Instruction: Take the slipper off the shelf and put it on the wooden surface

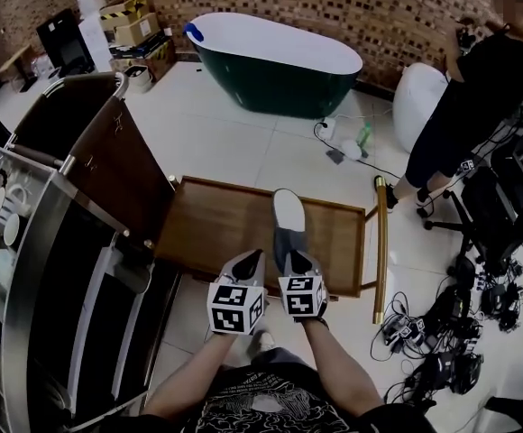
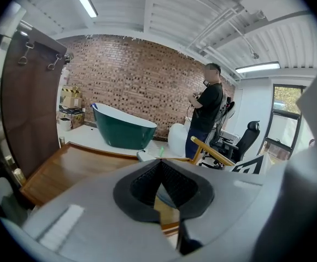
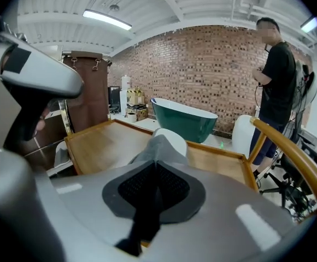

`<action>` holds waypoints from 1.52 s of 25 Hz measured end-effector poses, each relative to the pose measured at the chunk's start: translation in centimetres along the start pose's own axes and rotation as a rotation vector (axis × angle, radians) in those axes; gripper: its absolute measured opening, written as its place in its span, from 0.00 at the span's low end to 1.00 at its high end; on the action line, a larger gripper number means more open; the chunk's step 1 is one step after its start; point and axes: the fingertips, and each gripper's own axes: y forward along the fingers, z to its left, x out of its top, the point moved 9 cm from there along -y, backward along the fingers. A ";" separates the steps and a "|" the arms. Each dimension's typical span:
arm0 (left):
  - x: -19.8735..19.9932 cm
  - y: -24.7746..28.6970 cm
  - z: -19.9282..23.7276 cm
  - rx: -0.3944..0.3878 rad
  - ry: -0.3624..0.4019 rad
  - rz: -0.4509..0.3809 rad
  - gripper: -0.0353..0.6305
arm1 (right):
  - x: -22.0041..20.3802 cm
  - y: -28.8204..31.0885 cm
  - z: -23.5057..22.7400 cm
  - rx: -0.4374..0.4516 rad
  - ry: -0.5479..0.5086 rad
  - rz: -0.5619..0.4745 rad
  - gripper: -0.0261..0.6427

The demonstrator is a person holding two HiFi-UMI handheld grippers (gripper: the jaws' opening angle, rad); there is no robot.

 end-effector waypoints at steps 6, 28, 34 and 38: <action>-0.2 0.1 1.0 0.031 -0.014 0.005 0.06 | -0.9 1.4 0.6 0.046 0.020 0.040 0.08; 0.1 -0.8 0.8 0.092 0.011 0.008 0.06 | 2.1 0.0 0.8 0.085 0.007 -0.033 0.09; -0.1 -3.0 1.2 0.119 -0.013 -0.015 0.06 | 3.6 -2.1 2.3 0.097 0.001 -0.102 0.08; -0.2 -5.4 1.7 0.148 -0.015 -0.041 0.06 | 4.5 -3.9 4.1 0.120 -0.002 -0.137 0.08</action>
